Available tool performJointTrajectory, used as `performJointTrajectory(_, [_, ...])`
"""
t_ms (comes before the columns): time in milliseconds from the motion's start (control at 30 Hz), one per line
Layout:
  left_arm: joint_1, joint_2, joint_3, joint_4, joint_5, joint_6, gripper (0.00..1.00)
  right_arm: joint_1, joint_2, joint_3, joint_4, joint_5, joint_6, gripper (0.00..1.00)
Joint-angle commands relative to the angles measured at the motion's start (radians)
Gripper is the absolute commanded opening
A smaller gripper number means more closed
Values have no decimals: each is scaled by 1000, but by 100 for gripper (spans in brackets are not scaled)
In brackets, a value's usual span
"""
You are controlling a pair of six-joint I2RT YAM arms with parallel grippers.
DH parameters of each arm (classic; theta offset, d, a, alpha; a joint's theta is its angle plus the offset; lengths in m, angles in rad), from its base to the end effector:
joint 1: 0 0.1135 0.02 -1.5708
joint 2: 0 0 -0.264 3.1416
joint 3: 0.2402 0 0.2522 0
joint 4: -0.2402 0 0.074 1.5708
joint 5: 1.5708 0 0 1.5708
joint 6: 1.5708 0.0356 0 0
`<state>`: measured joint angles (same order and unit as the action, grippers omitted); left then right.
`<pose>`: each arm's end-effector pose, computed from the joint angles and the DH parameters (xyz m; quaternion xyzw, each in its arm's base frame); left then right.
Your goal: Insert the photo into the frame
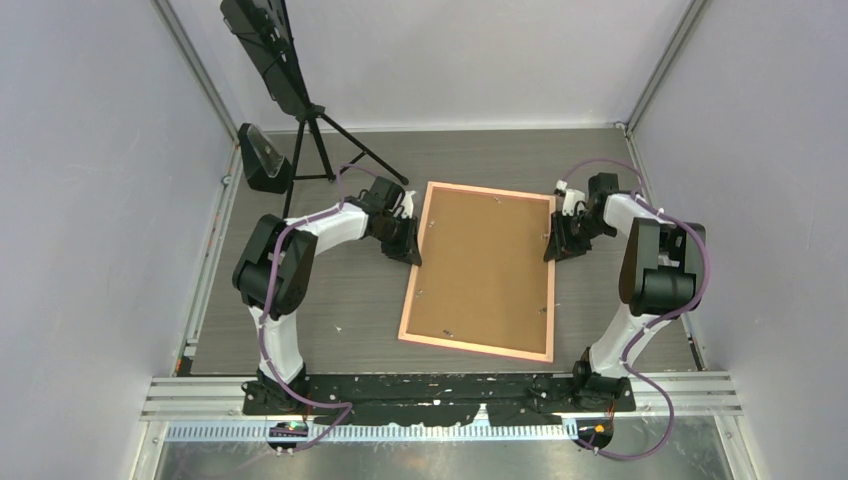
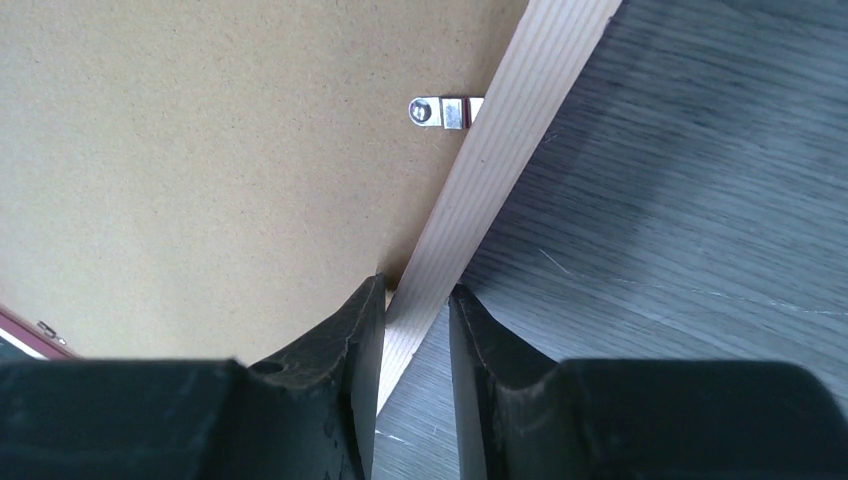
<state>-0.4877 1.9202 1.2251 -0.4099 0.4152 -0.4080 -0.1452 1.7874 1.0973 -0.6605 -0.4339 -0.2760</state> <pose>0.3332 -0.1930 0.1555 0.0855 0.9495 -0.2786 0.1167 0.3258 -0.0325 0.1579 -0.0870 0.9670 0.1868 0.1497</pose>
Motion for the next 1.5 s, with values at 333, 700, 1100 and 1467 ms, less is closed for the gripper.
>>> performJointTrajectory(333, [15,50,188,-150,-68,92,68,-7,76,152,10,-38,-50,5])
performJointTrajectory(700, [18,220,517,-299,-178,156,75,-7,50,124,-12,-37,-122,5])
performJointTrajectory(1100, [13,343,683,-347,-197,147,63,-7,50,110,-23,-51,-148,5])
performJointTrajectory(1467, [-5,369,706,-339,-206,129,59,-4,55,114,-69,-49,-231,5])
